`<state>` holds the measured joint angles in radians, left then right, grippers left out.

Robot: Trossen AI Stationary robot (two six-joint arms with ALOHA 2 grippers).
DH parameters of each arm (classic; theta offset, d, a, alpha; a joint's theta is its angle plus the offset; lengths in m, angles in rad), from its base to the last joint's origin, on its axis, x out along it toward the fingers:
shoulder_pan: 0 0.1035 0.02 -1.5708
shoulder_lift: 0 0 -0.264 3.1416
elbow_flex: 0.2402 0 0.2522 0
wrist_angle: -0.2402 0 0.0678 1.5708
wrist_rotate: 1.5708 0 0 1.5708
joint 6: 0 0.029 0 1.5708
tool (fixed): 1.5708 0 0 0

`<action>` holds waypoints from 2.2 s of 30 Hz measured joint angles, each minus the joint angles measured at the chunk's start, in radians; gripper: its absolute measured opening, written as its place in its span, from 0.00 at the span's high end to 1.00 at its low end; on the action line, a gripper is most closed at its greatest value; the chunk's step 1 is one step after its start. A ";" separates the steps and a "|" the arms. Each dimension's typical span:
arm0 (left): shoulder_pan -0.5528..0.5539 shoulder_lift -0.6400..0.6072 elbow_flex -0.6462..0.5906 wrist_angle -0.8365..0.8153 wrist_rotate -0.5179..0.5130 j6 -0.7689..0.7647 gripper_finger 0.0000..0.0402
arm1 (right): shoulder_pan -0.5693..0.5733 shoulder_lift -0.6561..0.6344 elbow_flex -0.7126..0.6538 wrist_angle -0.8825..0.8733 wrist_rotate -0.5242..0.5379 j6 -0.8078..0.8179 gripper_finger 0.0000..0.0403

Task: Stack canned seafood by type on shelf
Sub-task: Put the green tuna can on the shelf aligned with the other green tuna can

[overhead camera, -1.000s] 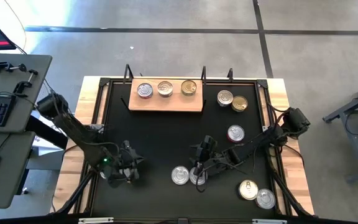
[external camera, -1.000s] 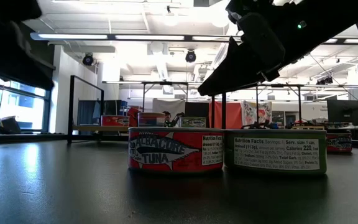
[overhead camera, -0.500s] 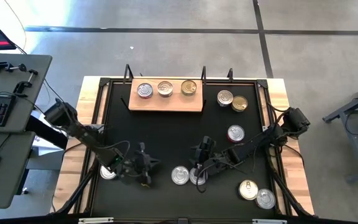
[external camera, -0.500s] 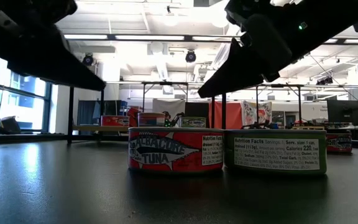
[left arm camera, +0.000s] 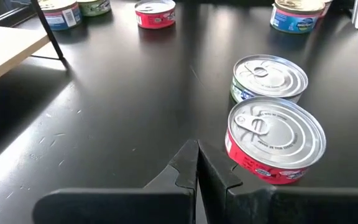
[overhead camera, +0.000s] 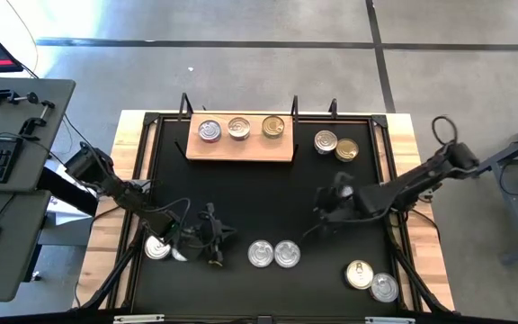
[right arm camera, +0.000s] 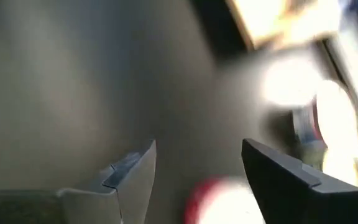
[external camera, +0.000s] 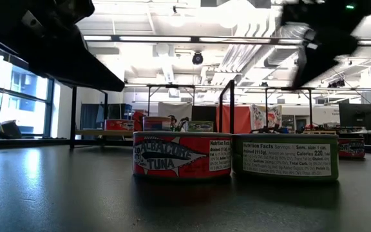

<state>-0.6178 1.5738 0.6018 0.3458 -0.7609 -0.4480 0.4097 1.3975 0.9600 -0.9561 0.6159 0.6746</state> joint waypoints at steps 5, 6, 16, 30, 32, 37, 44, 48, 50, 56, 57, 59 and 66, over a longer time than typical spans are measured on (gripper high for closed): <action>0.005 0.000 0.000 0.000 -0.003 -0.002 1.00 | -0.067 -0.117 -0.107 -0.172 -0.010 0.088 0.42; 0.005 0.000 0.000 0.001 -0.006 -0.003 1.00 | -0.098 -0.136 -0.136 -0.164 -0.011 0.090 0.42; 0.031 0.000 0.000 0.027 -0.011 0.015 1.00 | -0.626 -0.185 -0.413 0.369 0.029 -0.221 0.42; 0.048 0.000 0.000 0.027 -0.006 0.013 1.00 | -0.951 -0.179 -0.452 0.470 -0.202 -0.516 0.54; 0.048 0.000 0.000 0.027 -0.006 0.007 1.00 | -0.945 -0.179 -0.452 0.436 -0.216 -0.489 0.60; 0.049 0.000 0.000 0.028 -0.005 0.014 1.00 | -0.879 -0.181 -0.449 0.383 -0.248 -0.432 0.80; 0.049 0.000 0.000 0.028 -0.005 0.016 1.00 | -0.712 -0.182 -0.446 0.405 -0.324 -0.360 0.99; 0.049 0.000 0.000 0.039 -0.006 0.016 1.00 | -0.610 -0.177 -0.452 0.465 -0.431 -0.298 0.98; 0.049 0.000 0.000 0.053 -0.005 0.027 1.00 | -0.562 -0.173 -0.453 0.512 -0.466 -0.276 0.99; 0.049 0.000 0.000 0.109 -0.005 0.098 1.00 | -0.429 -0.118 -0.454 0.683 -0.460 -0.294 1.00; 0.049 0.000 0.000 0.120 -0.005 0.106 1.00 | -0.409 -0.115 -0.454 0.707 -0.459 -0.312 1.00; 0.049 0.000 0.000 0.127 -0.005 0.111 1.00 | -0.371 -0.117 -0.453 0.753 -0.456 -0.346 1.00; 0.049 0.000 0.000 0.126 -0.005 0.111 1.00 | -0.280 -0.126 -0.453 0.906 -0.551 -0.430 0.99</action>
<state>-0.5686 1.5734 0.6018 0.4713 -0.7658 -0.3370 0.1301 1.2716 0.5072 -0.0500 0.0654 0.2443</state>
